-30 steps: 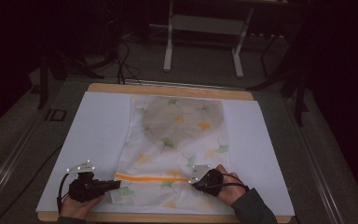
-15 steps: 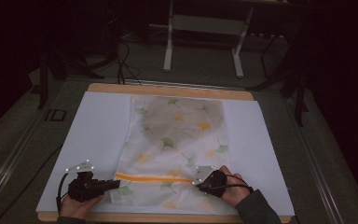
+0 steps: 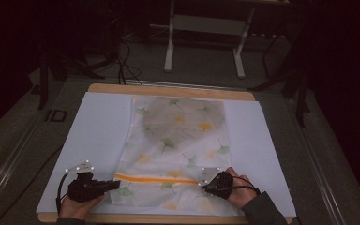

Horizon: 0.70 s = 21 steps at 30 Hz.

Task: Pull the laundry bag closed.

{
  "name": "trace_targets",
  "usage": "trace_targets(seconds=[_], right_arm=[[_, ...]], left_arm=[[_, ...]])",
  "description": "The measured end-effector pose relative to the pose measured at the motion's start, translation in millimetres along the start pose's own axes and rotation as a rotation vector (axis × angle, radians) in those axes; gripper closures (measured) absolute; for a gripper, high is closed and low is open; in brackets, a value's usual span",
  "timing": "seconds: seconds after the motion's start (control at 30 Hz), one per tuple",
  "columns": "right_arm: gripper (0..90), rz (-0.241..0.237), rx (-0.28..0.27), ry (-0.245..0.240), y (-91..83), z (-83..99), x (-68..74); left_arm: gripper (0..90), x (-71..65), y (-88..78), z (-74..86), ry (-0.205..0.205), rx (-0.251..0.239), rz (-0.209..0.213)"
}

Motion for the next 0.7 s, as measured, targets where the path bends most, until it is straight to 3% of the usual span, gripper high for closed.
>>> trace_targets(seconds=[0.7], right_arm=[[90.0,0.006,0.014,0.012,-8.7,14.3,-1.4]], left_arm=[[88.4,2.5,-0.6,0.4,-0.007,0.000,-0.005]])
Point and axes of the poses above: each handheld gripper's, and its own axes: y roughly forward along the jaws, z roughly out of its underside, x roughly to its left, the point moved 6 cm from there along y, roughly forward along the jaws, and after that the axes turned 13 degrees about -z, right-handed, at the moved point
